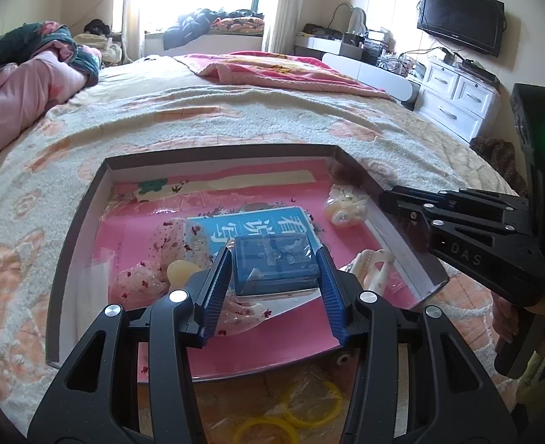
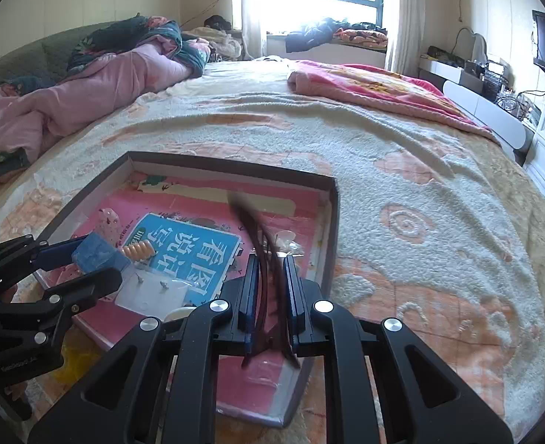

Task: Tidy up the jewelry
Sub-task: 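Release the blue box into the tray with the left tool while the right tool drops the brown clip, then withdraw both open tools toward the yellow hair ties and pink bear clip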

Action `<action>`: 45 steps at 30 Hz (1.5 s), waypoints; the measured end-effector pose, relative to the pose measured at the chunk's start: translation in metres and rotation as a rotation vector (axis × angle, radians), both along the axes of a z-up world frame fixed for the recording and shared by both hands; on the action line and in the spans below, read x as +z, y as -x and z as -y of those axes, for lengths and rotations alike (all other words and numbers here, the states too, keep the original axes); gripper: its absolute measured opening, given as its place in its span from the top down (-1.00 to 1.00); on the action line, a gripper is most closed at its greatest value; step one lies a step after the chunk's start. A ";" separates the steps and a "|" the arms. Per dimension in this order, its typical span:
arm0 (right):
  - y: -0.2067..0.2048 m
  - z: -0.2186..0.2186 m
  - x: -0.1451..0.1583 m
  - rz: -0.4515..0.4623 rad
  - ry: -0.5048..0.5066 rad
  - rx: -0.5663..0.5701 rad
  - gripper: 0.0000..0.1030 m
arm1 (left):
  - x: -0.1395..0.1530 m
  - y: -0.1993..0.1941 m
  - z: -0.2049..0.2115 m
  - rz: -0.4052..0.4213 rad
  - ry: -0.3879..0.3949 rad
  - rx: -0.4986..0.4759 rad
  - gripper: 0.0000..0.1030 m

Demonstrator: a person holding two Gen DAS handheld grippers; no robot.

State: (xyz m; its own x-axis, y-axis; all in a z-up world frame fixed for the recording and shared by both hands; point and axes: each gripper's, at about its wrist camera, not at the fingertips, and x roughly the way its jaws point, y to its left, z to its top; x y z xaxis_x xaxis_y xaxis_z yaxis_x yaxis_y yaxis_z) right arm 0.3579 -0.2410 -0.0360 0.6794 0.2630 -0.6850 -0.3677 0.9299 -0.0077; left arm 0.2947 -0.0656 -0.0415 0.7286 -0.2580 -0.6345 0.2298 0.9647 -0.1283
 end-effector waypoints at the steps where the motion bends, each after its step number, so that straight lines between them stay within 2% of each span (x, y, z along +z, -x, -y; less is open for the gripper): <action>1: -0.002 -0.001 -0.002 -0.004 0.004 0.000 0.74 | -0.001 0.000 0.000 -0.001 -0.001 0.002 0.26; 20: 0.007 0.005 -0.010 -0.018 -0.010 -0.014 0.73 | -0.010 0.000 -0.009 -0.015 0.002 0.020 0.25; 23: 0.010 0.009 -0.009 -0.019 -0.019 -0.023 0.62 | -0.008 0.001 -0.011 -0.014 0.005 0.027 0.06; 26: 0.013 0.014 -0.006 -0.015 -0.023 -0.032 0.58 | -0.006 0.002 -0.014 -0.007 0.005 0.035 0.04; 35: 0.030 0.020 0.009 0.017 -0.041 -0.037 0.14 | 0.007 0.014 -0.022 0.011 0.017 0.058 -0.22; 37: 0.035 0.021 0.013 0.033 -0.040 -0.041 -0.11 | 0.010 0.018 -0.024 0.018 0.021 0.068 -0.34; 45: 0.055 0.028 0.027 0.081 -0.081 -0.057 -0.48 | 0.019 0.035 -0.040 0.042 0.042 0.111 -0.77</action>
State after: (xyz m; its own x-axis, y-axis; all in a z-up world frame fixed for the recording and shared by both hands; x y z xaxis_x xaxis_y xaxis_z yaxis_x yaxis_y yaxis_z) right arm 0.3025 -0.2688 -0.0091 0.7474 0.2742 -0.6052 -0.3151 0.9482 0.0405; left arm 0.2593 -0.0256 -0.0230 0.7798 -0.2000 -0.5932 0.1281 0.9785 -0.1616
